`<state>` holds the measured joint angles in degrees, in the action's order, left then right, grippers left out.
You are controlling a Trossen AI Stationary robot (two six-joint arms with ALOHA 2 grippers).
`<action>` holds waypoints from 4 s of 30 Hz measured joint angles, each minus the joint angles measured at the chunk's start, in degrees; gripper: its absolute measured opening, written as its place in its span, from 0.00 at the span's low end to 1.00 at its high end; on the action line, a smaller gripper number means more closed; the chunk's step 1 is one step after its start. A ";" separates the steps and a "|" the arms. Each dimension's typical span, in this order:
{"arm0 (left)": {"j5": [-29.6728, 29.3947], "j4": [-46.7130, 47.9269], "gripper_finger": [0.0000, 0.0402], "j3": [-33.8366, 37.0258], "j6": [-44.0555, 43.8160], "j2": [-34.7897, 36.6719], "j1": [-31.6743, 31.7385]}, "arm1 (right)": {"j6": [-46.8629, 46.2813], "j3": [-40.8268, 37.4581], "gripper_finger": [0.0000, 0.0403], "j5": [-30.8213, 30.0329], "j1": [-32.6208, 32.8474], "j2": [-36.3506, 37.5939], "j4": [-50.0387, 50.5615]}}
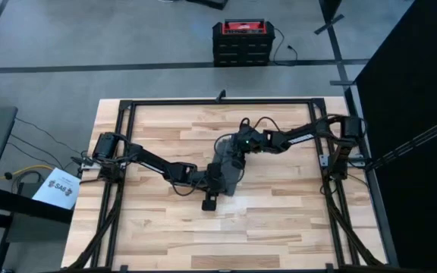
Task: Roll towel
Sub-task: Roll the gray towel
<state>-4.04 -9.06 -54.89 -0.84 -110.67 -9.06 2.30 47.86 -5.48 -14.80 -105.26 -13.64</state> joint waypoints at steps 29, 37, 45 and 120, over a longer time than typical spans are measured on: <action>0.44 2.35 0.00 -2.64 12.20 7.92 13.33 | -10.88 -17.56 0.59 -9.71 19.14 17.77 3.95; 3.91 0.01 0.00 -2.69 14.99 -0.76 17.85 | -9.85 -14.76 0.59 -10.31 15.79 6.07 -3.90; 5.54 -3.55 0.00 -2.95 13.47 -4.52 18.94 | -3.85 -12.04 0.59 -10.91 12.86 8.88 -0.03; 2.19 12.91 0.00 -4.96 19.98 5.80 16.67 | 14.64 -3.45 0.59 10.14 4.04 10.82 0.37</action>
<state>-1.85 3.85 -59.86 19.14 -104.87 7.62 16.94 44.41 4.66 -10.76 -94.44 -13.27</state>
